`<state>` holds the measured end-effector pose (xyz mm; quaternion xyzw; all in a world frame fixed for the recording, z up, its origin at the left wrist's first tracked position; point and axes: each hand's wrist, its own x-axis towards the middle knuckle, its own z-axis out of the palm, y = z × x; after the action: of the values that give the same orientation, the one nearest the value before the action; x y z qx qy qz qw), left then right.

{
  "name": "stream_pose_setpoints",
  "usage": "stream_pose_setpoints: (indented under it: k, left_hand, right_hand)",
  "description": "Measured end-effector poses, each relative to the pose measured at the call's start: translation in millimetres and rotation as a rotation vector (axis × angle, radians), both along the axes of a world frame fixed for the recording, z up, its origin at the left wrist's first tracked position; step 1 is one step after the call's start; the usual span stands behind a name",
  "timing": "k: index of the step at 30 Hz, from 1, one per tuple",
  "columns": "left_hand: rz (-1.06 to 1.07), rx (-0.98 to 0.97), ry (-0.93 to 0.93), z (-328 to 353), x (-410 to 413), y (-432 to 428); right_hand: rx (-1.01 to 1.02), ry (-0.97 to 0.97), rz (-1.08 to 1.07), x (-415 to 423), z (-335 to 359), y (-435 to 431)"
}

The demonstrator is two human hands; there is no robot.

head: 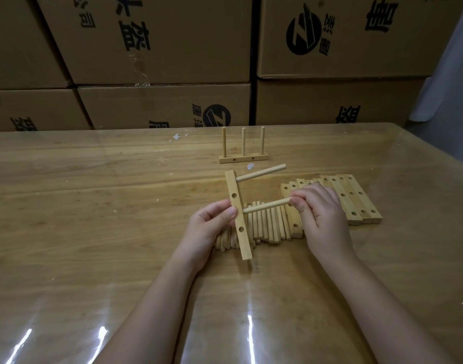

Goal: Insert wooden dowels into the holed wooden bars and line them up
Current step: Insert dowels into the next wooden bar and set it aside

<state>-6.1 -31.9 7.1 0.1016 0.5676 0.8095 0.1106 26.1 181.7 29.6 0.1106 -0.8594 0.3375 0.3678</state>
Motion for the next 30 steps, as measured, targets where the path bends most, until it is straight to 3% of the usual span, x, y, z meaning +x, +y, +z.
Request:
stream_pose_setpoints:
  k: [19, 23, 26, 28, 30]
  left_hand:
    - [-0.003, -0.033, 0.008, 0.5, 1.0, 1.6]
    - [0.008, 0.001, 0.002, 2.4, 1.3, 1.3]
    - [0.051, 0.037, -0.028, 2.5, -0.6, -0.1]
    - [0.08, 0.072, -0.046, 2.2, -1.8, 0.1]
    - [0.076, 0.074, -0.048, 2.3, -1.2, 0.8]
  right_hand:
    - [0.006, -0.005, -0.013, 0.3, -0.6, -2.0]
    - [-0.137, -0.101, 0.103, 2.5, 1.7, -4.4]
    - [-0.356, -0.312, 0.163, 0.5, 1.5, 1.0]
    - [-0.252, -0.463, 0.14, -1.4, -2.0, 5.0]
    - [0.055, -0.587, 0.12, -3.6, -9.4, 6.4]
